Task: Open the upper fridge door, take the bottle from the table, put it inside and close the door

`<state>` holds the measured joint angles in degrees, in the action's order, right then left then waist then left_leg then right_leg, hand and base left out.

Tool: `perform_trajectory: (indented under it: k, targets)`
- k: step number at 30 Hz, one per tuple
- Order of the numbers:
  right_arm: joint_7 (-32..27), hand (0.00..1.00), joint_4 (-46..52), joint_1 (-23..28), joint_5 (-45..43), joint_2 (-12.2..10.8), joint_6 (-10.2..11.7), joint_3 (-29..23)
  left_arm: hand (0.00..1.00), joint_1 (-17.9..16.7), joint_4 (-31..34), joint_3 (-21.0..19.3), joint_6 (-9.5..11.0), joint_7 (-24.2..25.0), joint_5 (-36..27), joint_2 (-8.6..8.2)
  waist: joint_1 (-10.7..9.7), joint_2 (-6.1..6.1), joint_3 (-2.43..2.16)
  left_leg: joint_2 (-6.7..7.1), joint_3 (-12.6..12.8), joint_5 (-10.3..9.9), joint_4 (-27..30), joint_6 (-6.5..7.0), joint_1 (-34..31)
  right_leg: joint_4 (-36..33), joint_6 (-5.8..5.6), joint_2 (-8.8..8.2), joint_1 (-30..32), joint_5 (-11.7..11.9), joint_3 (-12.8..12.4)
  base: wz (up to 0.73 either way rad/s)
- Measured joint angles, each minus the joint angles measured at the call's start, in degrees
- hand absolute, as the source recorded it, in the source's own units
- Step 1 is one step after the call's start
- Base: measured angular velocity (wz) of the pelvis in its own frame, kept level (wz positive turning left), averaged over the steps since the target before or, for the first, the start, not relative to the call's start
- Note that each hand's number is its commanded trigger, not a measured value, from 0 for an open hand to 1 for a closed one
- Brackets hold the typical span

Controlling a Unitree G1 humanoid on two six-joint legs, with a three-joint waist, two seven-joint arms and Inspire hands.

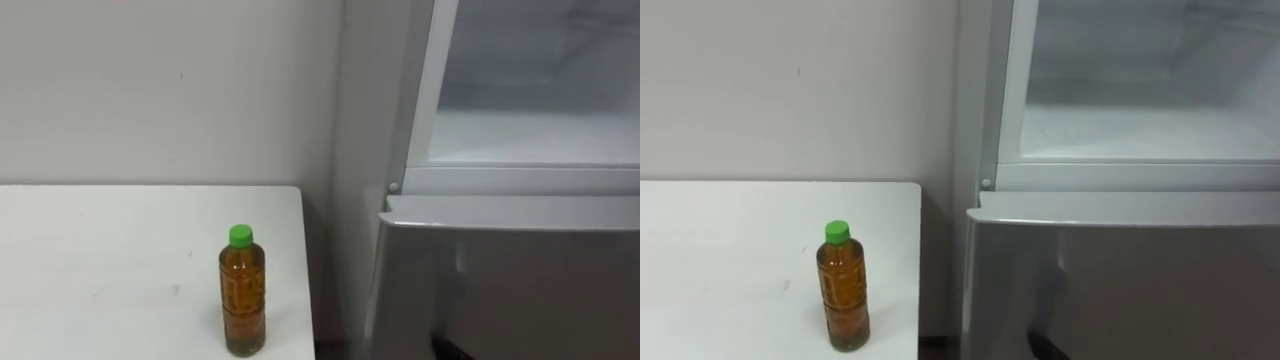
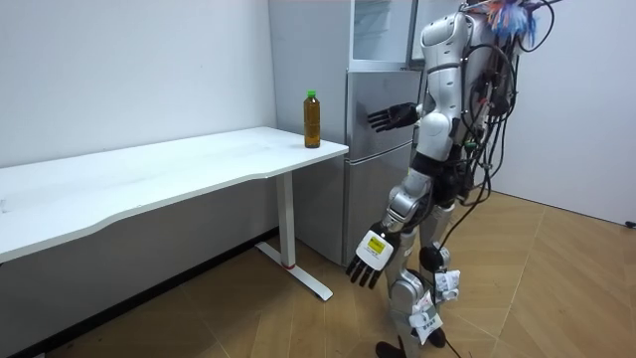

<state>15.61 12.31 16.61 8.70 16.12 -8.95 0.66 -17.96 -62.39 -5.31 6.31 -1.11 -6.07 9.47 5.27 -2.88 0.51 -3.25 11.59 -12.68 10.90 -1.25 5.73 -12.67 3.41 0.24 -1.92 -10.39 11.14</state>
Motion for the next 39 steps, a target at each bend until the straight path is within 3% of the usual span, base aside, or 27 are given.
perform_trajectory:
  k: [9,16,22,28,32,39]
  targets:
    - [-0.83,0.0,0.0,-1.8,0.0,0.87,-0.95,0.08,0.0,0.99,0.05,0.09,0.26,-0.05,0.02,0.05,0.37,-0.09,0.04,-0.05,-0.1,0.26,-0.18,-0.03,-0.85,-0.26,0.19,0.08,0.84,0.35,-0.09,0.0]
    - [-0.73,0.0,0.0,-2.8,0.38,1.59,-1.2,0.15,0.0,2.16,-0.05,1.07,0.25,-0.89,0.04,0.68,0.43,-0.7,0.38,-0.09,-0.78,0.77,-0.17,-0.24,-1.25,-0.04,0.39,0.07,0.86,0.56,0.61,0.04]
    - [-0.43,0.0,0.01,-2.83,1.42,2.08,-1.25,0.21,0.0,2.58,-0.74,1.19,0.2,-1.03,0.03,0.73,1.4,-0.8,0.33,-0.15,-0.83,0.8,0.12,-0.25,-1.35,-0.22,0.52,0.05,0.9,0.63,0.74,0.01]
    - [1.15,0.0,2.54,-3.56,2.5,2.15,-3.76,0.49,0.0,3.23,-0.55,1.18,0.19,-1.04,0.27,0.69,1.84,-0.81,0.28,-0.24,-0.92,0.85,0.34,-0.33,-1.54,-0.34,0.71,0.08,0.99,0.76,0.89,0.01]
    - [3.45,0.0,2.6,-5.41,2.5,2.49,-4.86,0.48,0.0,3.5,-0.65,1.62,0.19,-1.07,0.49,0.75,1.98,-0.8,0.21,-0.31,-0.88,0.95,0.24,-0.45,-1.53,-0.36,0.92,0.26,1.13,0.93,0.73,-0.02]
    - [5.54,0.0,2.65,-9.4,2.27,1.64,-4.89,3.07,0.0,3.42,-0.64,2.24,-0.05,-0.99,0.44,1.02,3.08,-0.74,0.04,-0.98,-0.55,1.15,0.38,-0.84,-1.5,0.05,1.59,0.95,1.11,1.37,0.2,-0.04]
